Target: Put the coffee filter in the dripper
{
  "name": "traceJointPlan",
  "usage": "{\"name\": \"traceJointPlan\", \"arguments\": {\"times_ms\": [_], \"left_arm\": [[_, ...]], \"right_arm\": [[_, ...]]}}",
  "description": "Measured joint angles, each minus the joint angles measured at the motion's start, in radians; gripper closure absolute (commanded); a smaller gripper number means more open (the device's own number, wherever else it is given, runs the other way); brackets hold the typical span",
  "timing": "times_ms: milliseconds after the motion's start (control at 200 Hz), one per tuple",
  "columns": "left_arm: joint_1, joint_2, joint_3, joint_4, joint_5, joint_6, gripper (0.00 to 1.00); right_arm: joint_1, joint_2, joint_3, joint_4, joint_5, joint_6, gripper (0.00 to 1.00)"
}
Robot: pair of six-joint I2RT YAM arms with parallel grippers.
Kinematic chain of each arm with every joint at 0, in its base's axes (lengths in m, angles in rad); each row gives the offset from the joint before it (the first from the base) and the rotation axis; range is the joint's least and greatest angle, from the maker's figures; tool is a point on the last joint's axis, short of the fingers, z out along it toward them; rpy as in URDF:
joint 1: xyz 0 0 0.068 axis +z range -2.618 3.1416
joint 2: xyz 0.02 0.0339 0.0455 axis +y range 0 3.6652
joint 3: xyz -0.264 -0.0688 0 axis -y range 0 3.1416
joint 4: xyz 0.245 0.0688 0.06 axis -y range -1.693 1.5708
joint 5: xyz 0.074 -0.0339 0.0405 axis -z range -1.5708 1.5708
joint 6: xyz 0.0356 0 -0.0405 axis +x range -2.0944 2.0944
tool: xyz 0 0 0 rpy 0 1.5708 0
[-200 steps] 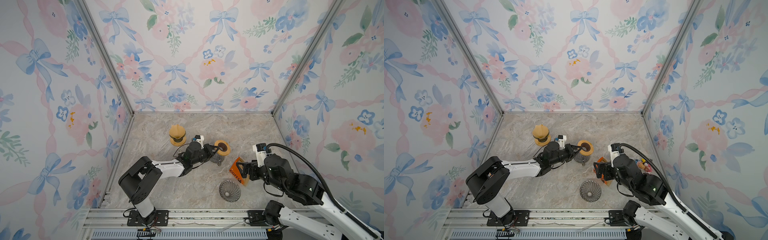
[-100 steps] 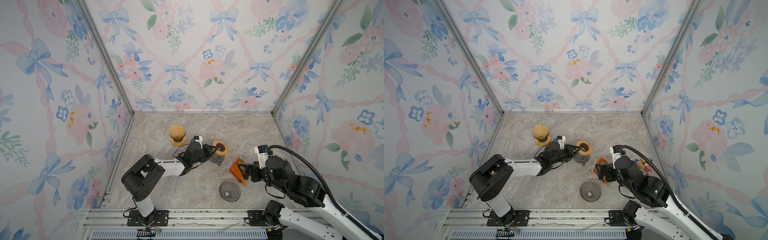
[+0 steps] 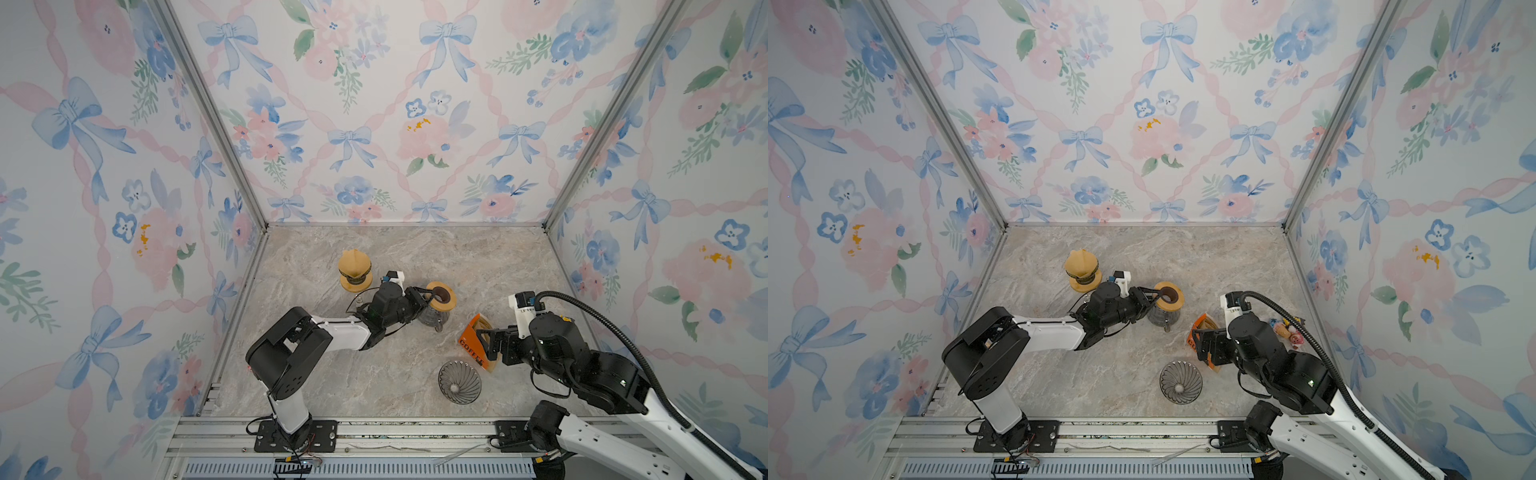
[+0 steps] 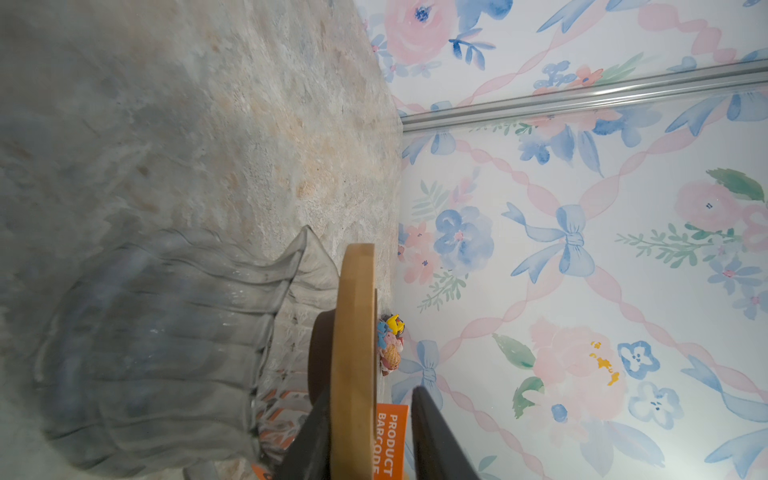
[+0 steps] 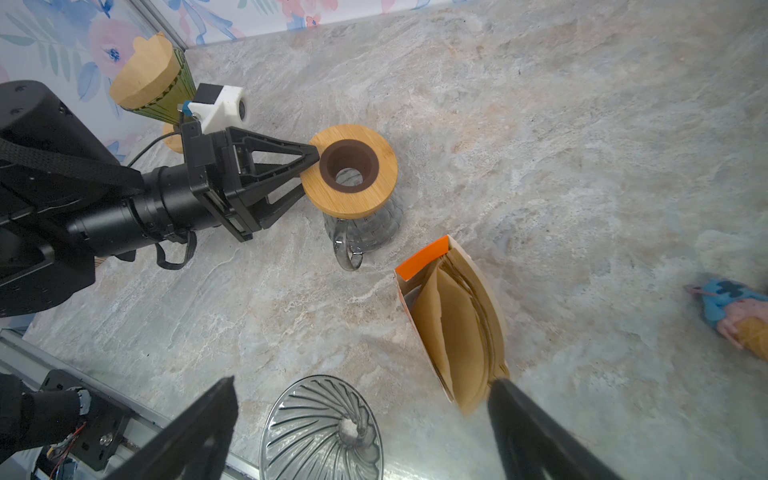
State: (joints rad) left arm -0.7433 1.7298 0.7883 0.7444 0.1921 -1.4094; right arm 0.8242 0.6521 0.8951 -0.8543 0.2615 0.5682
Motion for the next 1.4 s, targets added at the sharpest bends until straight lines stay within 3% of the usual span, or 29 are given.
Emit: {"name": "traceJointPlan", "arguments": {"times_ms": [630, 950, 1115, 1240, 1400], "left_arm": [[0.014, -0.181, -0.073, -0.168, -0.084, 0.072, 0.66], [0.012, -0.291, -0.071, -0.326, -0.079, 0.215, 0.63], [-0.003, -0.324, 0.002, -0.441, -0.080, 0.330, 0.60], [-0.017, -0.325, 0.093, -0.540, -0.064, 0.452, 0.47], [-0.018, -0.325, 0.221, -0.662, -0.016, 0.658, 0.06]], "right_arm": [[0.000, 0.031, -0.001, 0.011, -0.001, 0.000, 0.04], [0.000, 0.069, -0.019, 0.057, 0.000, 0.006, 0.04], [-0.001, 0.102, -0.020, 0.080, 0.002, 0.007, 0.04], [-0.011, 0.128, -0.018, 0.088, 0.008, 0.007, 0.04], [-0.060, 0.170, -0.010, 0.095, 0.004, 0.007, 0.04]]}}
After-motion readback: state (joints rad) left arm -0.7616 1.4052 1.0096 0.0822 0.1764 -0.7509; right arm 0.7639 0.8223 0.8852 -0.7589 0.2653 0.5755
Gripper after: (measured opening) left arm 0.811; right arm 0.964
